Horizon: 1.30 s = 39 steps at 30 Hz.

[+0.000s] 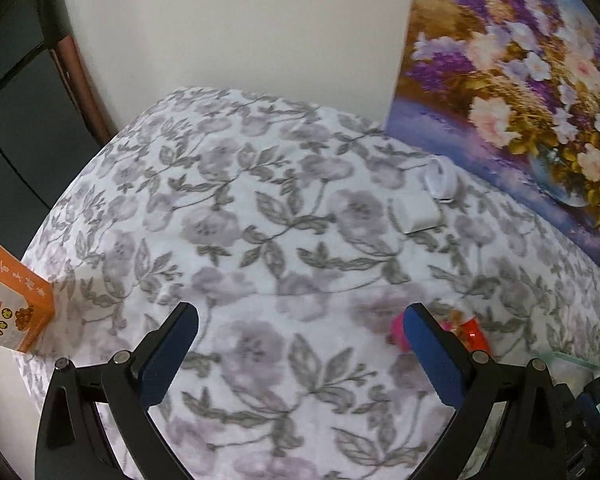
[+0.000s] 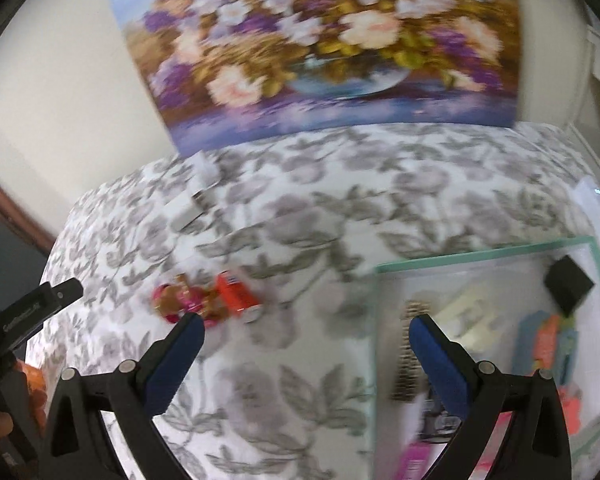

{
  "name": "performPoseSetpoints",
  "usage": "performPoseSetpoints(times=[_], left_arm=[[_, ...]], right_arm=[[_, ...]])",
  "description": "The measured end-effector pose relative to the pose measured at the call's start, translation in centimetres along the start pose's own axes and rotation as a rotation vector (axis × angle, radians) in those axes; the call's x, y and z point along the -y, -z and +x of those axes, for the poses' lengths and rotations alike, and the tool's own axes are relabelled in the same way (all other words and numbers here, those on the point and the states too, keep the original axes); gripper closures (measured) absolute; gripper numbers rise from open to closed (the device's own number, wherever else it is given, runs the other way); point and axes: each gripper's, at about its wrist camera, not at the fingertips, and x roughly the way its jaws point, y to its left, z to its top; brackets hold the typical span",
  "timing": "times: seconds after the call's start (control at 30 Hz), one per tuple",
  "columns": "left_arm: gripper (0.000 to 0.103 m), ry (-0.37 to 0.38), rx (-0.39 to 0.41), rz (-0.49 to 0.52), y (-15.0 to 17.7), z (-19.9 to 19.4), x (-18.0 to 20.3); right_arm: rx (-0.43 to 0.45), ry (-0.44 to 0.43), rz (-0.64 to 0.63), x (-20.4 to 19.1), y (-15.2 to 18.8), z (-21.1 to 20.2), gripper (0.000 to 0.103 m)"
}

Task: Organize rigid objects
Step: 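Move both tools back toward the pink doll and red-white bottle, then grasp the red-white bottle with the right tool while the left tool grasps the pink doll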

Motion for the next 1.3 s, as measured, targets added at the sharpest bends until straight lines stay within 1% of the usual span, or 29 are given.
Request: performPoseSetpoints(times=[0.13, 0.3, 0.43, 0.53, 0.83, 0.9, 0.93, 0.97, 1.03, 1.17, 1.27, 1.3], left_arm=[[0.001, -0.019, -0.010, -0.032, -0.1, 0.5, -1.8], [0.001, -0.024, -0.039, -0.061, 0.1, 1.7, -2.7], [0.001, 0.004, -0.062, -0.055, 0.3, 2.6, -2.1], [0.001, 0.047, -0.080, -0.053, 0.4, 3.3, -1.4], [0.001, 0.129, -0.118, -0.052, 0.7, 5.1, 1.8], [0.001, 0.154, -0.127, -0.054, 0.8, 5.5, 2.5], [0.001, 0.160, -0.130, -0.053, 0.7, 5.6, 2.8], [0.001, 0.166, -0.130, -0.050, 0.7, 5.8, 3.2], [0.001, 0.165, -0.131, -0.042, 0.7, 6.1, 3.8], [0.001, 0.163, -0.147, -0.036, 0.8, 6.9, 4.6], [0.001, 0.169, -0.151, -0.051, 0.7, 7.3, 4.5], [0.001, 0.174, -0.151, -0.054, 0.6, 7.4, 4.5]], right_arm=[[-0.017, -0.015, -0.040, -2.2, 0.6, 1.2, 0.000], [-0.029, -0.037, -0.070, -3.2, 0.9, 2.3, 0.000], [-0.027, -0.037, -0.063, -2.9, 0.7, 3.1, 0.000], [-0.033, -0.050, -0.058, -2.7, 0.5, 3.9, 0.000], [-0.052, -0.086, 0.010, -1.6, -0.4, 7.1, 0.001], [-0.056, -0.091, 0.004, -1.8, -0.5, 7.9, 0.006], [-0.057, -0.091, -0.002, -1.9, -0.5, 8.1, 0.012], [-0.058, -0.091, -0.010, -2.2, -0.5, 8.5, 0.015], [-0.062, -0.097, -0.027, -2.6, -0.5, 9.1, 0.017], [-0.052, -0.109, -0.053, -3.4, -0.5, 9.9, 0.026], [-0.053, -0.125, -0.075, -4.1, -0.5, 10.5, 0.037], [-0.045, -0.127, -0.084, -4.3, -0.5, 10.6, 0.038]])
